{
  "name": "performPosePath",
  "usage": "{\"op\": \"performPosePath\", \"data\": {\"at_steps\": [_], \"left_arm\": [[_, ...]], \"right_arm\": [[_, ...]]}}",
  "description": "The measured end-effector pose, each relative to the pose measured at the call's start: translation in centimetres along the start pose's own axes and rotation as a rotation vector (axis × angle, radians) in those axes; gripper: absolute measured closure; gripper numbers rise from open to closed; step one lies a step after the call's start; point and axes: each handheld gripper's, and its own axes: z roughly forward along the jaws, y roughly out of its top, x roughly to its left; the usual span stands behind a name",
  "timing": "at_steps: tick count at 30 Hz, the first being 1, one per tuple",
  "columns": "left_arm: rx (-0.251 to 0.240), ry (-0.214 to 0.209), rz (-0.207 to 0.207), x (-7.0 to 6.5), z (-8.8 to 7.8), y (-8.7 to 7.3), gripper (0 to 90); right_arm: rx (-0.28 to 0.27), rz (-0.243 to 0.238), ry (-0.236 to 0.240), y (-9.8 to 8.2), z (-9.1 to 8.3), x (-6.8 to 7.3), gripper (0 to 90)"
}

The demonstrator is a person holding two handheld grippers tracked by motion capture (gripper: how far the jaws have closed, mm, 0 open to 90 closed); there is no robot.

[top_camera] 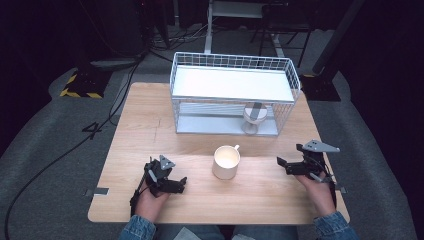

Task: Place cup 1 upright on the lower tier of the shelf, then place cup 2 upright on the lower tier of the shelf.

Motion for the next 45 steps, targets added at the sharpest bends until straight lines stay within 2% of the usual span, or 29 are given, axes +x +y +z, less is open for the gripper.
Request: {"op": "performPosePath", "data": {"at_steps": [3,6,7,9,10,14,17,21,26,38,45], "left_arm": [[-0.001,-0.009,0.006,0.0,0.0,-0.1,0.3],[0.001,-0.020,0.022,0.2,-0.1,-0.1,0.4],[0.000,-0.024,0.028,0.3,-0.1,-0.1,0.3],[0.000,-0.026,0.031,0.3,-0.1,-0.1,0.4],[0.001,-0.029,0.035,0.4,-0.1,-0.1,0.4],[0.000,-0.030,0.039,0.4,-0.1,-0.1,0.4],[0.001,-0.031,0.037,0.4,-0.1,-0.1,0.3],[0.002,-0.031,0.035,0.4,-0.2,-0.2,0.3],[0.003,-0.027,0.030,0.3,-0.2,-0.2,0.3],[-0.002,-0.023,0.014,0.2,-0.4,-0.1,2.1],[-0.037,-0.027,0.021,-0.2,-1.0,0.1,2.3]], "right_arm": [[0.009,0.004,0.000,-0.7,-0.4,0.0,0.0],[0.014,0.043,0.014,-2.0,-0.8,-0.1,0.1],[0.034,0.036,0.024,-2.2,-0.9,-0.1,0.5],[0.046,0.032,0.017,-2.4,-1.1,-0.1,1.0],[0.057,0.020,0.000,-2.9,-1.3,-0.2,1.5],[0.089,0.011,-0.001,-3.7,-1.4,-0.4,4.8],[0.117,0.015,-0.020,-4.6,-1.2,-0.6,5.1],[0.170,-0.014,-0.055,-5.2,-0.7,-0.5,6.5],[0.195,0.003,-0.064,-5.5,-0.3,-0.6,12.3],[0.188,0.009,-0.066,-5.6,-0.2,-0.8,10.3],[0.191,0.010,-0.071,-5.5,-0.2,-0.7,9.7]]}}
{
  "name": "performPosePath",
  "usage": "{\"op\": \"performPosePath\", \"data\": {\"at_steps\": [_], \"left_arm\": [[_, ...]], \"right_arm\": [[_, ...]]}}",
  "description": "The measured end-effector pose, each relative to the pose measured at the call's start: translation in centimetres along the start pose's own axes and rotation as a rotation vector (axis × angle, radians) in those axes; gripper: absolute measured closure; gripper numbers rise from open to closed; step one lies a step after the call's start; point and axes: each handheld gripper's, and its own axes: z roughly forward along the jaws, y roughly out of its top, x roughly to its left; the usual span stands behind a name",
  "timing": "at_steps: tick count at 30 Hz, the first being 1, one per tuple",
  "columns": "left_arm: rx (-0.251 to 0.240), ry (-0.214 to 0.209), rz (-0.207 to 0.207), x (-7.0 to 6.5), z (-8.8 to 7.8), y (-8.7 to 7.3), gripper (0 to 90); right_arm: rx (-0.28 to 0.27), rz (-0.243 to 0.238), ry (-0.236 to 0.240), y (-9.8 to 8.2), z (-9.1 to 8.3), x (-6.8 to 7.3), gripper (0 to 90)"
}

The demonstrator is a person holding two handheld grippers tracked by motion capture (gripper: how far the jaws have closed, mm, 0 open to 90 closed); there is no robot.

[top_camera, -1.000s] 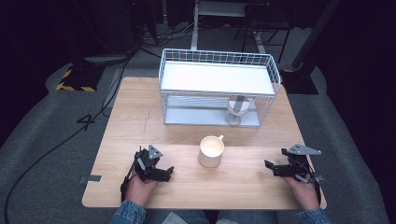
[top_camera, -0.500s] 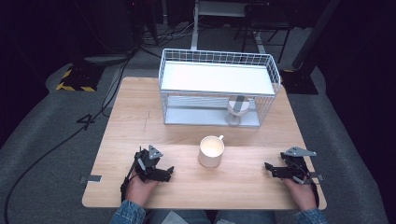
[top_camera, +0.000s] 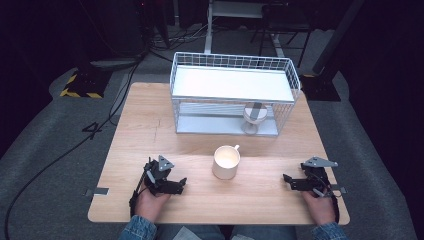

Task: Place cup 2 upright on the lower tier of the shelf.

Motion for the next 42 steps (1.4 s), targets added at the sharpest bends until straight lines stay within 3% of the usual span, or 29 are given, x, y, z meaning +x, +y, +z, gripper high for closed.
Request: {"op": "performPosePath", "data": {"at_steps": [9,15,18,21,30,42], "left_arm": [[-0.052,-0.036,0.029,-1.5,-1.3,0.9,4.0],[-0.081,-0.069,0.021,-2.2,-2.0,1.4,4.1],[-0.102,-0.065,0.020,-2.4,-2.2,1.6,4.3],[-0.131,-0.105,0.006,-2.8,-2.3,2.0,4.8],[-0.160,-0.159,0.075,-4.9,-2.7,4.0,3.1],[-0.191,-0.197,0.095,-6.6,-1.6,6.1,2.7]], "right_arm": [[0.002,0.005,-0.005,0.1,0.1,0.1,8.9],[0.003,0.007,-0.007,0.1,0.1,0.1,8.7],[0.003,0.006,-0.007,0.1,0.1,0.1,8.6],[0.003,0.008,-0.009,0.1,0.2,0.1,8.5],[0.002,0.008,-0.010,0.2,0.2,0.1,8.5],[0.003,0.008,-0.011,0.2,0.2,0.1,8.4]]}}
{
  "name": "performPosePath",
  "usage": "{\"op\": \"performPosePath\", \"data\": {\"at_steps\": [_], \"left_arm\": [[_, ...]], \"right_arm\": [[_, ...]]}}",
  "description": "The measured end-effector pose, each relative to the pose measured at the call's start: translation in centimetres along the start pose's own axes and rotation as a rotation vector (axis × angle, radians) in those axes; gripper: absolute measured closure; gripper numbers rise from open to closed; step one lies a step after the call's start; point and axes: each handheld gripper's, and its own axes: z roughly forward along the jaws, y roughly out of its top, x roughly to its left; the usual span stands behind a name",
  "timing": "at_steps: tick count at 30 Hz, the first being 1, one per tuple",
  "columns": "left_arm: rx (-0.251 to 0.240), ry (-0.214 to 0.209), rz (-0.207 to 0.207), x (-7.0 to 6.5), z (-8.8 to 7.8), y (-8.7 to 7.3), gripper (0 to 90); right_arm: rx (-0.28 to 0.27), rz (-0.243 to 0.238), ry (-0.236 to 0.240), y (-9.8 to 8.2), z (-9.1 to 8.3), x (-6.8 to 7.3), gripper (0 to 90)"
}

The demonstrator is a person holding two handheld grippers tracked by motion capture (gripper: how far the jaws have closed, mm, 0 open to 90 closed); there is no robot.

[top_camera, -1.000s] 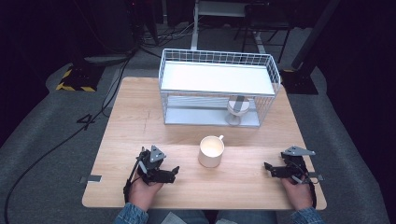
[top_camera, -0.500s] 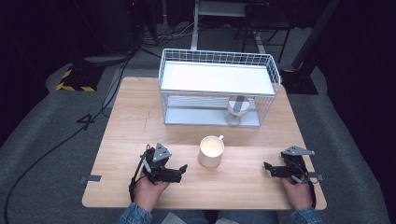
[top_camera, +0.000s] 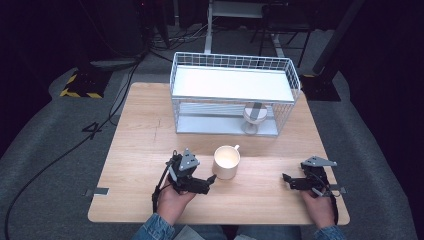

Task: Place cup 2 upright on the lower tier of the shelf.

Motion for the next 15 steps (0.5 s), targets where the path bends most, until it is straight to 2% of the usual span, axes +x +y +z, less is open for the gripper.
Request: {"op": "performPosePath", "data": {"at_steps": [2,4,9,13,15], "left_arm": [[-0.011,0.002,-0.013,-0.3,0.6,0.5,1.1],[-0.010,0.007,-0.008,-0.4,0.8,0.7,0.1],[-0.039,-0.012,-0.013,-1.0,2.1,1.1,0.1],[-0.043,-0.011,-0.019,-0.9,2.7,1.1,0.1],[-0.059,-0.007,-0.036,-0.8,3.2,1.1,0.1]], "right_arm": [[0.000,0.000,0.000,0.0,0.0,0.0,8.5],[-0.001,0.001,0.002,0.0,0.0,0.0,8.5],[0.000,0.000,0.001,0.0,0.0,0.0,8.5],[-0.001,0.000,0.002,0.0,0.0,0.0,8.5],[0.000,0.000,0.002,0.0,0.0,0.0,8.4]]}}
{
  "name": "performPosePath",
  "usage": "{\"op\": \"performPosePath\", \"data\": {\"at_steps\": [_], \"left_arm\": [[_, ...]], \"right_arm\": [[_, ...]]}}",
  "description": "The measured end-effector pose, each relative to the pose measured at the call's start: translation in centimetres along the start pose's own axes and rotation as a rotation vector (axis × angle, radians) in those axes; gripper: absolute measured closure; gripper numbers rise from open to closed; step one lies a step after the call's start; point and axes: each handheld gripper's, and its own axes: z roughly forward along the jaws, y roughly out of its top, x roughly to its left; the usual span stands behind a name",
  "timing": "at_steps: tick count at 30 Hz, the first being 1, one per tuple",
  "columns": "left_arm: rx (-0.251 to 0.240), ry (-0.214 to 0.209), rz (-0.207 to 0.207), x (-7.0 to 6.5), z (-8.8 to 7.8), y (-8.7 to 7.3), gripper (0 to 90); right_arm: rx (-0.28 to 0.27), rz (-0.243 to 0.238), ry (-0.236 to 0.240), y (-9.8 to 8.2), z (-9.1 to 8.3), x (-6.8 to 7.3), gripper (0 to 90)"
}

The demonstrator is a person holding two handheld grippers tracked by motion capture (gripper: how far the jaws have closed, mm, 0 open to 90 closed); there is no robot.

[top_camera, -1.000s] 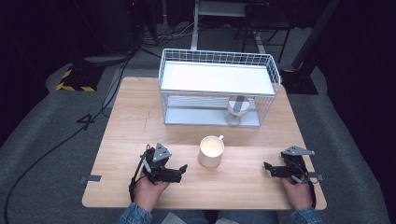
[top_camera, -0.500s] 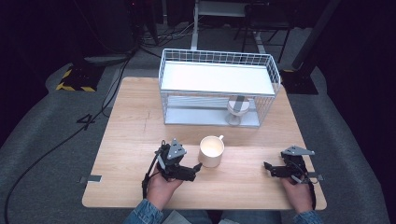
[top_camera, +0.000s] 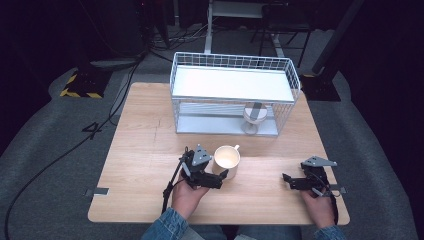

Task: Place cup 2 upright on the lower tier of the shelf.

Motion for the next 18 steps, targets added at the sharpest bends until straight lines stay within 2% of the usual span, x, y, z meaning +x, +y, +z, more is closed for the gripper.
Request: {"op": "performPosePath", "data": {"at_steps": [4,9,17,18], "left_arm": [[-0.011,-0.006,-0.009,0.0,0.7,0.0,0.0],[-0.010,-0.013,-0.001,-0.2,1.8,0.1,0.1],[0.009,-0.016,-0.015,-0.6,3.8,0.0,0.1],[0.018,-0.023,-0.026,-0.5,4.2,-0.1,0.1]], "right_arm": [[0.000,0.001,0.000,0.0,0.0,0.0,8.5],[0.000,0.001,0.000,0.0,0.0,0.0,8.4],[0.000,0.000,-0.002,0.0,0.0,0.0,8.5],[0.000,0.001,0.000,0.0,0.0,0.0,8.5]]}}
